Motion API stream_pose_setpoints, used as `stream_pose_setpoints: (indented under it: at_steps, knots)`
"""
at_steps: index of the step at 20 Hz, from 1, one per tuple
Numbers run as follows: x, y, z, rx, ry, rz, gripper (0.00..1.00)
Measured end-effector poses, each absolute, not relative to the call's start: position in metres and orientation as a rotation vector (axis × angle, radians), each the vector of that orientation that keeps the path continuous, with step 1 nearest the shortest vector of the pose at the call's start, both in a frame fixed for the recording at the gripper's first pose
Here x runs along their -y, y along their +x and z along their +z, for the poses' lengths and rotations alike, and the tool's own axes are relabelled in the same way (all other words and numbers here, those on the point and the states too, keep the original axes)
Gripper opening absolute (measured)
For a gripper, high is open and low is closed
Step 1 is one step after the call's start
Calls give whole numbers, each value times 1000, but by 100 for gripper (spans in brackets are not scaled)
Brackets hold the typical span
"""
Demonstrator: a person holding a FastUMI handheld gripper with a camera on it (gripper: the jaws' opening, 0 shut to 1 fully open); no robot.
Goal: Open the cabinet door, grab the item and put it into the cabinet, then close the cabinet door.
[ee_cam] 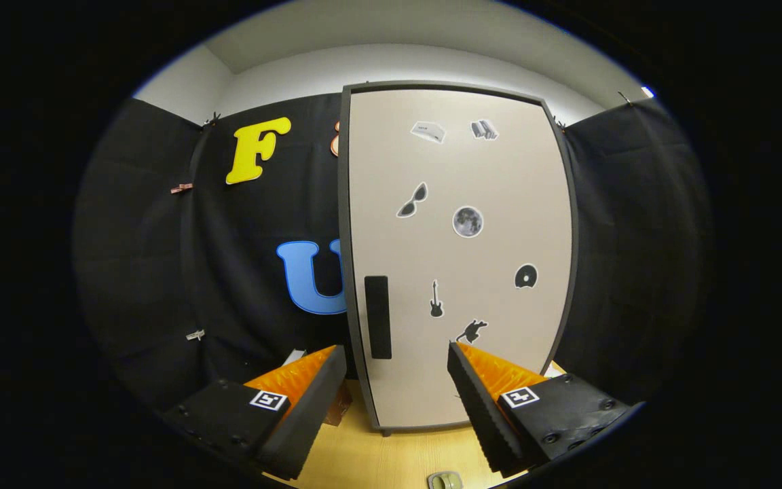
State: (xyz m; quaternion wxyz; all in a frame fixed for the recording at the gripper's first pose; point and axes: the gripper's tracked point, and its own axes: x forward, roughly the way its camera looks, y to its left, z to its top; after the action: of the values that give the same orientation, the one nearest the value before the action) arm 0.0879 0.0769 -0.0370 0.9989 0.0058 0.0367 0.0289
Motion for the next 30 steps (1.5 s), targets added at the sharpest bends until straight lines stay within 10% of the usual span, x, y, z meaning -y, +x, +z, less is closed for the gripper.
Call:
stream_pose_setpoints:
  at_steps: [21,26,30]
  knots:
    - [-101,222,-90,-77,4,-23,79]
    - [-103,228,-85,-51,-21,-34,39]
    - [-103,226,-87,-62,-40,-35,33]
